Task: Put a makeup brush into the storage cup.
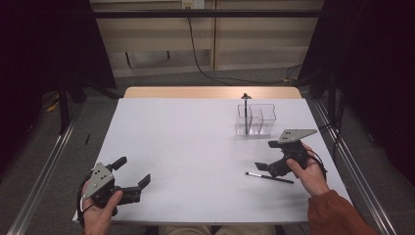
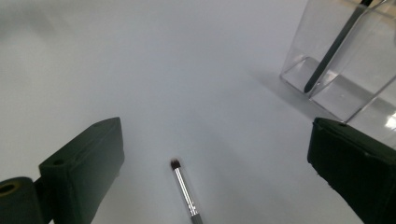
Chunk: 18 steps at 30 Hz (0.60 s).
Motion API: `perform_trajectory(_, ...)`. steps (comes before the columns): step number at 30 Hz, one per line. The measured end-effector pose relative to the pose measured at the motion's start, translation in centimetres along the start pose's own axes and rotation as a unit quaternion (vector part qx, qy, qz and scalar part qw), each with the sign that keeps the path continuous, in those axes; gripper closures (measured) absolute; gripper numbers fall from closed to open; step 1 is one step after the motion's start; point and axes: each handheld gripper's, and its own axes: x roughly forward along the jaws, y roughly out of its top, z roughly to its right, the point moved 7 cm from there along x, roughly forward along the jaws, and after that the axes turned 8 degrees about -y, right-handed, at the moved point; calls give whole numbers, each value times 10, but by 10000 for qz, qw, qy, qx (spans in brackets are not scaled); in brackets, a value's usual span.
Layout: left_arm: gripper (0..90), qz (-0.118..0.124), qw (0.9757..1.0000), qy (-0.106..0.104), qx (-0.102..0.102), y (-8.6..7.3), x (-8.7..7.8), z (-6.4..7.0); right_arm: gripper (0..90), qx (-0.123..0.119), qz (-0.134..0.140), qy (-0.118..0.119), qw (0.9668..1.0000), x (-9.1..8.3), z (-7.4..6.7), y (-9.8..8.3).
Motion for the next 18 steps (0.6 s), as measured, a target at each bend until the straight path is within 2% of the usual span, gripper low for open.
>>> perform_trajectory(4, 21, -10, 10000, -10, 3, 0, 1, 0, 41, -113, -327, 187, 9992, 5, -2, -3)
perform_trajectory(9, 21, -14, 10000, -14, 13, 0, 1, 1, 40, -234, -585, 383, 9973, 8, -3, -2)
perform_trajectory(15, 21, -19, 10000, -11, 22, -1, -1, 1, 35, -450, -1027, 528, 9923, 13, -5, -4)
perform_trajectory(18, 21, -13, 10000, -10, 25, -1, -1, 1, 36, -459, -1213, 591, 9898, 15, -6, -5)
